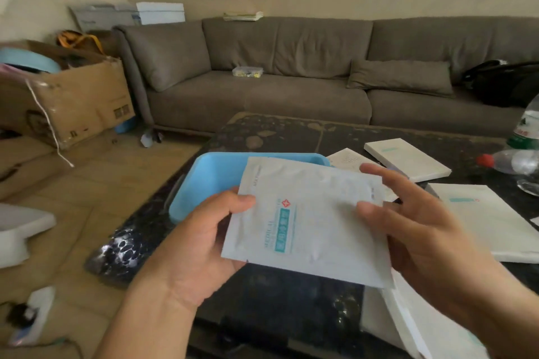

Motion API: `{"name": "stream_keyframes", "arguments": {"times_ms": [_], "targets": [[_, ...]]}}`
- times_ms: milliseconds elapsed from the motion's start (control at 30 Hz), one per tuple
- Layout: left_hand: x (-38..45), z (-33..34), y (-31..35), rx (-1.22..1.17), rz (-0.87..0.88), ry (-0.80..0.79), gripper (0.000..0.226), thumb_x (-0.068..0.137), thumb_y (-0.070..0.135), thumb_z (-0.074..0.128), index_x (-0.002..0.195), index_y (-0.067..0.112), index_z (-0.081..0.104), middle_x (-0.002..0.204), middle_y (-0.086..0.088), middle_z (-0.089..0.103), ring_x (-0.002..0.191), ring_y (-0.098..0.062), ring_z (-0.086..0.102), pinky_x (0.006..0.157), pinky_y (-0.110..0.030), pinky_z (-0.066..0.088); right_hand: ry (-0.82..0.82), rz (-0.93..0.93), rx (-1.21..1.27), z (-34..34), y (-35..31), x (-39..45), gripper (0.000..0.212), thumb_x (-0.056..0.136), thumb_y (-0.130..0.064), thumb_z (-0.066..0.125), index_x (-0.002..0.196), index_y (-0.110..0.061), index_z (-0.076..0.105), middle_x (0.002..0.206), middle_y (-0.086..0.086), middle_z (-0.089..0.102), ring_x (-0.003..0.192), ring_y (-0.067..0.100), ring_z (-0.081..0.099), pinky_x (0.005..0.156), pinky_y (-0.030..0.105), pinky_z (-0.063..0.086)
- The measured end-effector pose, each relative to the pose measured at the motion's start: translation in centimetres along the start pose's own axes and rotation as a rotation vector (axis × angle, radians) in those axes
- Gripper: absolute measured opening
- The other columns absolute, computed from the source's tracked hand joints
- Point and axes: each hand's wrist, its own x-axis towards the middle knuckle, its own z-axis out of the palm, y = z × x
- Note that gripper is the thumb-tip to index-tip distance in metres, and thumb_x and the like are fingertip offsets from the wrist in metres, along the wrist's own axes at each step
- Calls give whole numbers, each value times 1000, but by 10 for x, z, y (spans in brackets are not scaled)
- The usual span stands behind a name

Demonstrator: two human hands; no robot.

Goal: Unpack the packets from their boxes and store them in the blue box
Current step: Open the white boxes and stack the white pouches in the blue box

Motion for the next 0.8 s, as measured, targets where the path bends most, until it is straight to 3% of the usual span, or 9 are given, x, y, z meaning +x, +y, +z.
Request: {"name": "stream_keyframes", "arguments": {"times_ms": [67, 133, 233, 367, 467, 600, 700, 800], "targets": [[4, -5, 5, 90, 68, 164, 17, 78, 27, 70, 92, 22, 79, 100, -8, 77, 92, -19, 74, 70, -36, 61, 22, -18, -45, 9, -9, 24, 62, 69, -28, 74, 125, -44, 54, 104, 3, 75, 91, 30, 74, 84, 55, 56], [11, -19, 10, 155, 146, 351, 18, 80, 24, 70, 96, 16, 73, 93, -7, 78, 79, -17, 75, 57, -27, 57, 46, -24, -93, 19, -15, 48, 62, 73, -25, 74, 129, -41, 52, 109, 1, 74, 93, 28, 73, 83, 55, 57], [12, -32, 22, 106, 253, 467, 30, 70, 16, 74, 99, 12, 66, 84, -7, 78, 68, -15, 74, 50, -20, 55, 36, -24, -139, 35, -20, 81, 56, 85, -15, 70, 134, -32, 50, 109, 2, 73, 93, 24, 73, 84, 51, 58], [9, -47, 32, -68, 331, 557, 42, 61, 12, 76, 101, 14, 64, 83, -7, 78, 72, -13, 75, 55, -18, 55, 13, 1, -108, 56, -20, 117, 48, 88, -8, 67, 132, -24, 54, 103, 3, 75, 92, 23, 73, 82, 46, 60], [7, -56, 33, -119, 331, 573, 33, 73, 8, 75, 103, 16, 64, 88, -5, 78, 81, -13, 76, 62, -23, 58, -25, 69, -139, 64, -15, 133, 40, 90, -8, 65, 127, -20, 58, 112, 5, 72, 97, 26, 71, 79, 42, 60], [9, -65, 33, -217, 370, 659, 13, 95, 12, 60, 105, 20, 61, 111, -4, 70, 100, -22, 71, 83, -35, 58, 29, 151, -251, 67, -5, 142, 30, 92, -8, 63, 120, -16, 60, 108, 8, 71, 94, 25, 69, 70, 40, 60], [8, -67, 36, -304, 380, 681, 11, 98, 16, 54, 107, 21, 60, 113, -2, 67, 105, -22, 67, 83, -34, 56, 37, 240, -344, 68, 6, 145, 26, 91, -6, 64, 116, -13, 60, 101, 11, 70, 87, 25, 68, 61, 38, 58], [7, -65, 37, -317, 381, 685, 21, 99, 17, 52, 120, 17, 58, 118, -3, 67, 107, -23, 67, 84, -34, 56, 3, 317, -383, 75, 17, 147, 21, 91, 0, 62, 112, -7, 60, 100, 15, 69, 80, 26, 67, 62, 41, 57]]}}
